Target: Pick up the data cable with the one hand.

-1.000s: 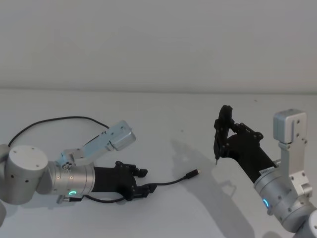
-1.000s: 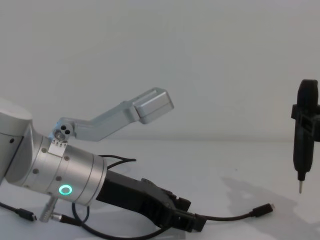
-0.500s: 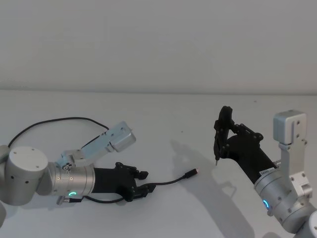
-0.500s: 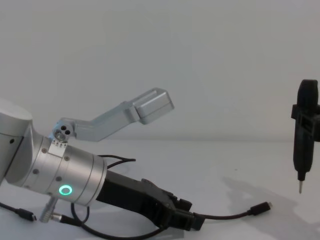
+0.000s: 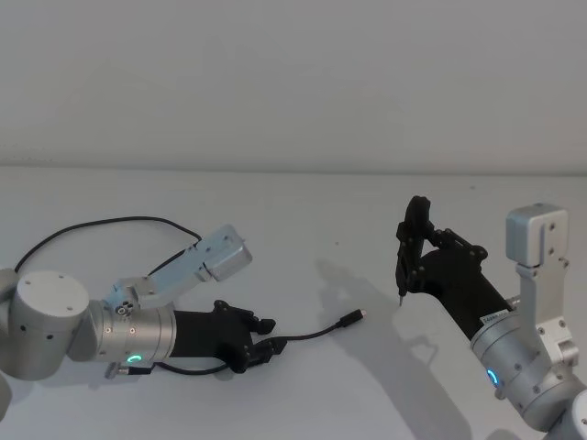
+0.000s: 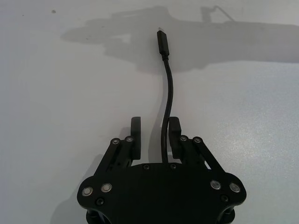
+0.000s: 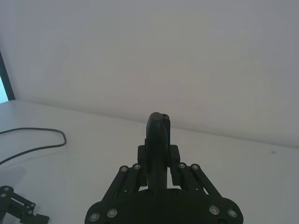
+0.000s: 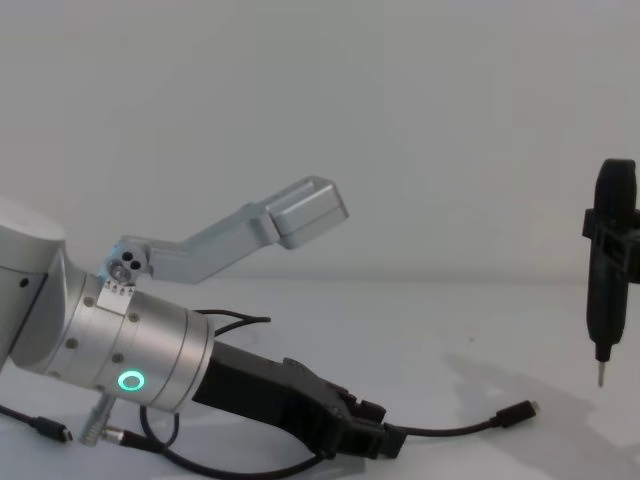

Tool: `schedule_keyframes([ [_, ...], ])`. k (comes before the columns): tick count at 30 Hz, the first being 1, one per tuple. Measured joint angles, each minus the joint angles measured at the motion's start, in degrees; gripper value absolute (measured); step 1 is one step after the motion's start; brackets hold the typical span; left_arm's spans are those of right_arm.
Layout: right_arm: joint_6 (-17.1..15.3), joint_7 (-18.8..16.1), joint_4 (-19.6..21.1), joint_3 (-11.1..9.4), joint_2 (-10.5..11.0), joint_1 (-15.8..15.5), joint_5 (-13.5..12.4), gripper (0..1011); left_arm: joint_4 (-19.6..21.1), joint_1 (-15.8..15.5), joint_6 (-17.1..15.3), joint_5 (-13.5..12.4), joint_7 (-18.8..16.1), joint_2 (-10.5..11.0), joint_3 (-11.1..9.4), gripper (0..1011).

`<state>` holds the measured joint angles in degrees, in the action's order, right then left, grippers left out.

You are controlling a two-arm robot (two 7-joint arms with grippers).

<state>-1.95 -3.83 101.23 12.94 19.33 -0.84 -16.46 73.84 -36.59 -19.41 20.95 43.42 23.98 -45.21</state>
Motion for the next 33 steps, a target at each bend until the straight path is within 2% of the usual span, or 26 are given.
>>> schedule_keyframes([
  [33, 0.0, 0.0, 0.0, 0.0, 0.0, 0.0, 0.0, 274, 0.0, 0.0, 0.0, 0.0, 0.0, 0.0, 0.0, 131],
])
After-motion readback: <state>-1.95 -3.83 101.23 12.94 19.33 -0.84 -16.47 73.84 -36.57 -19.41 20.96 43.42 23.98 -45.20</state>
